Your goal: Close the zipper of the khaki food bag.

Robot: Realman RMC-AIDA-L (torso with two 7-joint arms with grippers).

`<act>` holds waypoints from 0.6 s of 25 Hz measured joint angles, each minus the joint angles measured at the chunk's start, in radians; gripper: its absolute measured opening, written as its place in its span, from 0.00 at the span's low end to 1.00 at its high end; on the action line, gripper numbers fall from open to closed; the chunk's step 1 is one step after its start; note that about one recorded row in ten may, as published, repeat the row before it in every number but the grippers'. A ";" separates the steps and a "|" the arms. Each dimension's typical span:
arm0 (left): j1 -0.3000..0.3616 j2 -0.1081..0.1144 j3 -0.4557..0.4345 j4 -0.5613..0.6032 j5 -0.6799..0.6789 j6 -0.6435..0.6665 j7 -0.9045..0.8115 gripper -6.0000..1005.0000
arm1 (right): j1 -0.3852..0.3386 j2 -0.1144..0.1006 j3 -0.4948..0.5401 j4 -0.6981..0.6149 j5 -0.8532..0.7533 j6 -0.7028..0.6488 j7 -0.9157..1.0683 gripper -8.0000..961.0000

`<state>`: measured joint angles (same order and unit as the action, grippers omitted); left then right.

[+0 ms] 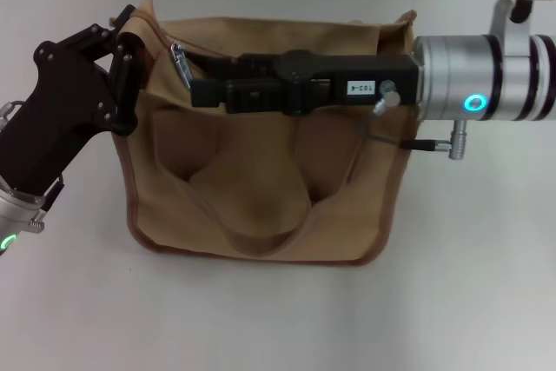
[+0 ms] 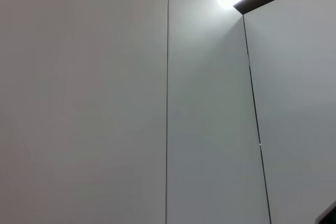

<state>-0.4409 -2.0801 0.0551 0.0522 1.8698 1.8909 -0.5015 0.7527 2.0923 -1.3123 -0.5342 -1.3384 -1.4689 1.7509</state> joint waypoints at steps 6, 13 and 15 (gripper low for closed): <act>0.001 0.000 0.000 0.001 0.000 0.000 0.000 0.03 | -0.066 0.000 0.012 -0.027 0.032 -0.042 -0.145 0.85; 0.000 0.000 0.000 0.001 -0.001 0.000 0.000 0.03 | -0.117 -0.002 0.010 -0.027 0.099 -0.093 -0.261 0.85; -0.002 0.000 0.000 0.000 0.000 0.000 0.000 0.03 | -0.110 -0.003 -0.001 -0.027 0.102 -0.098 -0.248 0.85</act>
<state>-0.4431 -2.0800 0.0552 0.0526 1.8694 1.8914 -0.5016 0.6427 2.0895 -1.3132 -0.5608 -1.2365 -1.5665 1.5031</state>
